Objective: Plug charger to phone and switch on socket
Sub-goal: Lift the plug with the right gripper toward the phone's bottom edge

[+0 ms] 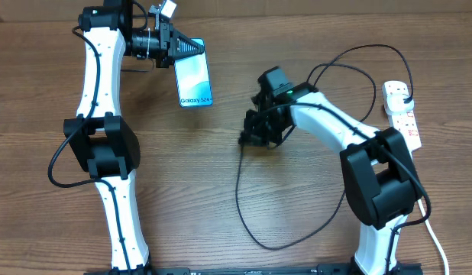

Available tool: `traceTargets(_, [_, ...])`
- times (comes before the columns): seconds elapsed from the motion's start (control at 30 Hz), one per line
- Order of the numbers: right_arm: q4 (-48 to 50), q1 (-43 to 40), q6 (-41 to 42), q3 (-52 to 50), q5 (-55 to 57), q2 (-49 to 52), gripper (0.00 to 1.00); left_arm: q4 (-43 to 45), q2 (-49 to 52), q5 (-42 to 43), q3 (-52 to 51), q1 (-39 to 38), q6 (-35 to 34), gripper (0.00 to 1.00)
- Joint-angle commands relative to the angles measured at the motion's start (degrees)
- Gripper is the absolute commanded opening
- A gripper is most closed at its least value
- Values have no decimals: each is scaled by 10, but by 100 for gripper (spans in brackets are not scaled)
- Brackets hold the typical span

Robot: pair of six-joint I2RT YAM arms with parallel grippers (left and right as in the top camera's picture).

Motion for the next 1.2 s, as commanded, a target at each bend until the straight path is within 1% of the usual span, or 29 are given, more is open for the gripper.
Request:
traceTargets(0.0, [31,-11,-94,16,-242,7,4,11,-1,73,15,1,5,4])
traceTargets(0.1, [78,-13,-109,15,-326,7,4,35,-1,136,15,5,5,4])
traceTargets(0.17, [111,-13,-109,15,-356,7,4,54,-1,177,15,8,5,4])
traceTargets(0.37, [187,-13,-102,15,-415,7,4,95,-1,185,15,17,-52,4])
traceTargets(0.63, [273,-13,-96,15,-411,7,4,179,-1,180,15,23,-134,5])
traceTargets(0.7, [299,-13,-96,15,-388,7,4,189,-1,149,15,23,-163,4])
traceTargets(0.77, [322,-13,-93,15,-367,7,4,193,-1,123,15,22,-175,5])
traceTargets(0.97, [442,-15,-22,15,-343,7,4,240,-1,118,15,21,-183,5])
traceTargets(1.07, [494,-16,10,15,-332,7,4,273,-1,115,15,21,-215,5])
traceTargets(1.17, [538,-19,38,15,-321,7,4,326,-1,113,15,23,-269,5])
